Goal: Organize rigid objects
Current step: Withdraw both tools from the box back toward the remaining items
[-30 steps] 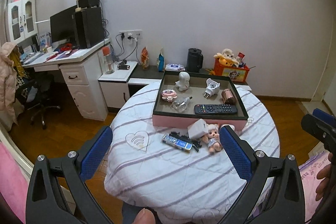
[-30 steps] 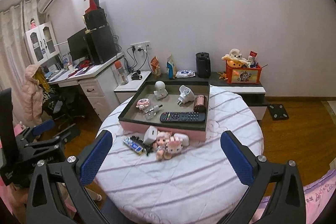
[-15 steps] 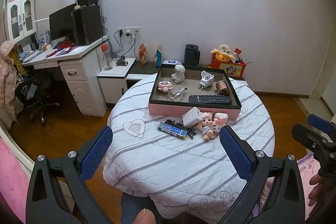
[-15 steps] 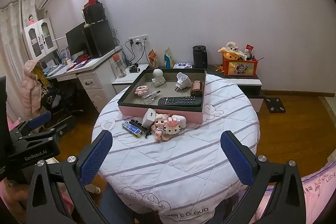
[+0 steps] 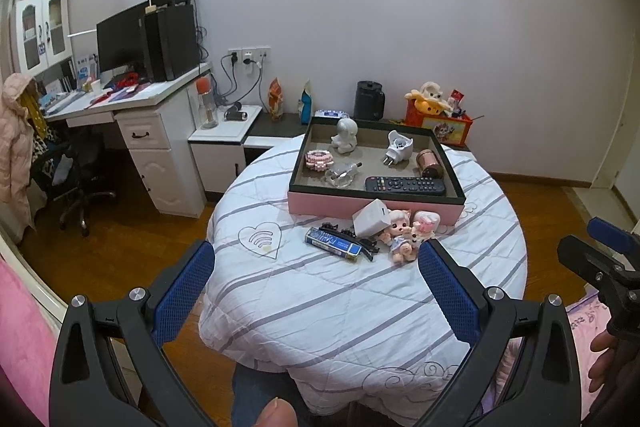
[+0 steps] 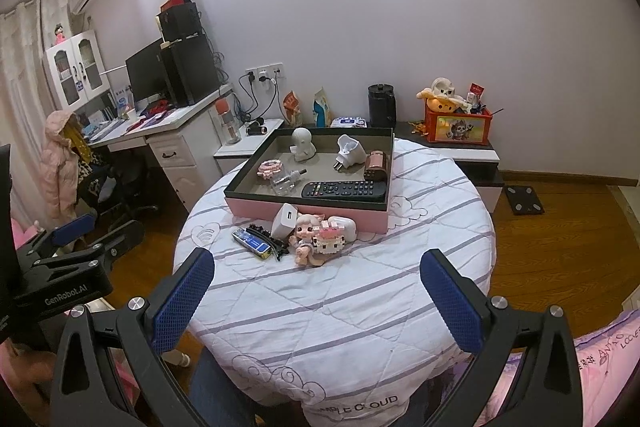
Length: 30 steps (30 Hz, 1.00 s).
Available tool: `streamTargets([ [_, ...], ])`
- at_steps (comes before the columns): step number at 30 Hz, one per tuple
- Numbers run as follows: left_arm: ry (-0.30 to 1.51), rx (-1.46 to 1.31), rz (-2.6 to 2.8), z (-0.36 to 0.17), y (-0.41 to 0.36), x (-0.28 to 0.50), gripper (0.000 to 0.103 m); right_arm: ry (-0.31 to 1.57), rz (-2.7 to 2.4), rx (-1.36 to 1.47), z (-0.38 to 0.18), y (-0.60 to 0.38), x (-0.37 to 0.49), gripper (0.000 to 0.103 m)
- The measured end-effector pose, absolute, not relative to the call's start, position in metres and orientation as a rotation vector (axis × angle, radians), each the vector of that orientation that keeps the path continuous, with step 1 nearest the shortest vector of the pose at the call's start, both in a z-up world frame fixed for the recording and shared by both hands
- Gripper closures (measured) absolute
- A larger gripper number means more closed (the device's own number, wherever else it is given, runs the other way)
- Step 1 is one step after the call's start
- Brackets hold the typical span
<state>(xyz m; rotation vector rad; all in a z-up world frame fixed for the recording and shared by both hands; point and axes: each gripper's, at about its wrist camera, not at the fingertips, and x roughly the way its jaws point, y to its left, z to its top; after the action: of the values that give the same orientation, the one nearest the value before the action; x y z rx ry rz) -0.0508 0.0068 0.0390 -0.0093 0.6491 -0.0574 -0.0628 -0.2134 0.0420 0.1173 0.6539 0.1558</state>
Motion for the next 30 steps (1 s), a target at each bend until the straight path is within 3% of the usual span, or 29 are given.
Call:
streamTargets([
  [18, 0.745, 0.001, -0.065, 0.004, 0.006, -0.013, 0.000, 0.723, 0.142, 0.115, 0.023, -0.218, -0.030, 0.000],
  [30, 0.880, 0.021, -0.104, -0.064, -0.005, 0.037, 0.000, 0.834, 0.126, 0.124, -0.020, -0.224, 0.013, 0.000],
])
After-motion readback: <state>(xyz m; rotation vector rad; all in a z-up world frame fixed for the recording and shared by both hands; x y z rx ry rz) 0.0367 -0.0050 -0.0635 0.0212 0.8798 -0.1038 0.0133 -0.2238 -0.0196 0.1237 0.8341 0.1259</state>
